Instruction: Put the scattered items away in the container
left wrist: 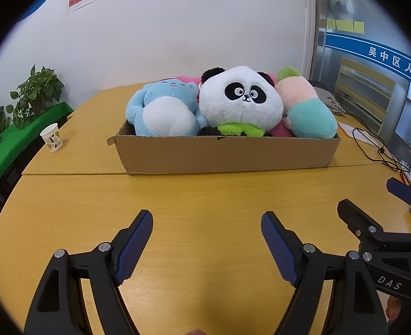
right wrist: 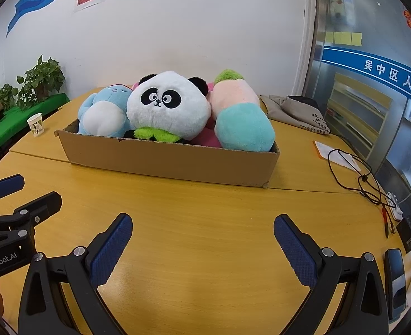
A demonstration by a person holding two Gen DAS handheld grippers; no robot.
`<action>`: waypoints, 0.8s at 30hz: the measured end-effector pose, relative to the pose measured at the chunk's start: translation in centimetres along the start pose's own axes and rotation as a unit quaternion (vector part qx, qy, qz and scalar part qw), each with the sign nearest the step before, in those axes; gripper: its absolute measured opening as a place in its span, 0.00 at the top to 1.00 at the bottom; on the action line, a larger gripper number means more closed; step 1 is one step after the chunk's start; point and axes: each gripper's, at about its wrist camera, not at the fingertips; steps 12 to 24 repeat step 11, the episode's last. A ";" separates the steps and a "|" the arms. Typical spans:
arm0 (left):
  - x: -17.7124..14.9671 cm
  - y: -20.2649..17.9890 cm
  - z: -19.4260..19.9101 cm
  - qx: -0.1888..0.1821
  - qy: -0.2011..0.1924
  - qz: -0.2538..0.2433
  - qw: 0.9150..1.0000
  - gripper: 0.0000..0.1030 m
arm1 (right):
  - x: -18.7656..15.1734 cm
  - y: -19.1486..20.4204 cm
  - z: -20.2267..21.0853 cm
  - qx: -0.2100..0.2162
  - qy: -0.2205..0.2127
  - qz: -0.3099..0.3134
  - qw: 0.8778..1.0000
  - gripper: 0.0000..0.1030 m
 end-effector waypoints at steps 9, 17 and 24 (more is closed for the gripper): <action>-0.3 -0.2 0.0 -0.009 0.008 0.000 1.000 0.22 | -0.2 0.1 -0.1 0.001 0.002 0.001 1.000 0.00; -0.2 -0.2 -0.1 -0.006 0.007 -0.001 1.000 0.22 | -0.2 0.1 -0.2 0.002 0.003 0.000 1.000 0.00; -0.2 -0.2 -0.1 -0.006 0.007 -0.001 1.000 0.22 | -0.2 0.1 -0.2 0.002 0.003 0.000 1.000 0.00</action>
Point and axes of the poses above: each gripper's, at about its wrist camera, not at the fingertips, and z roughly against the way its jaws point, y to its left, x to its top, and after that the axes turned 10 degrees about z, right-handed
